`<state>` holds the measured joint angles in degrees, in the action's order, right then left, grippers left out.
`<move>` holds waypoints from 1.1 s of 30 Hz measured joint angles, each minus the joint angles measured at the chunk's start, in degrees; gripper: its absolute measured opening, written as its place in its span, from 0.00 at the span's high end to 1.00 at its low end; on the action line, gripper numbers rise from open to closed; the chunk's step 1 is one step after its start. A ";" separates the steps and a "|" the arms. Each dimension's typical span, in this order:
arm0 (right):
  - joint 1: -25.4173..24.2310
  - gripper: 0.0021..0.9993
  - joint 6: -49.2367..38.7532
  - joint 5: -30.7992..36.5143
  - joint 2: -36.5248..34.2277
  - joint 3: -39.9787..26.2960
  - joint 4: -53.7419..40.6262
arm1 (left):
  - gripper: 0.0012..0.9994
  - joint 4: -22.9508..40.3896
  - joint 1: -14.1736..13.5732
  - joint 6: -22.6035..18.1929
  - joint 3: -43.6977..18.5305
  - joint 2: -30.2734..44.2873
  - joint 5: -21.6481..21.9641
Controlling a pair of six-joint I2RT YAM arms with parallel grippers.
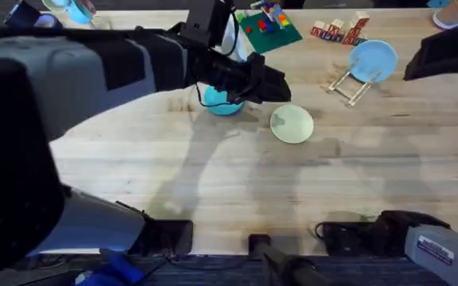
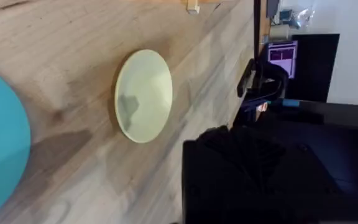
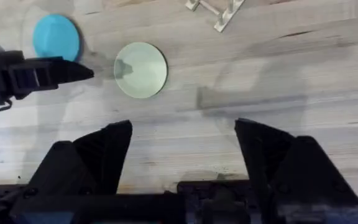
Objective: Pick up the plates from the table one by one and place each into a slot on the dish rack.
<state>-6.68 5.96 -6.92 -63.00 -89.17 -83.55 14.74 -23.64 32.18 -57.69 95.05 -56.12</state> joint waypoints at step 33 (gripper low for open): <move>0.00 0.00 0.00 0.00 0.00 0.00 -0.02 | 0.96 -0.83 -1.62 -0.66 0.04 16.78 -0.03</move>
<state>-6.68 5.96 -6.92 -63.00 -89.17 -83.57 13.91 -25.26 31.52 -57.65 111.83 -56.15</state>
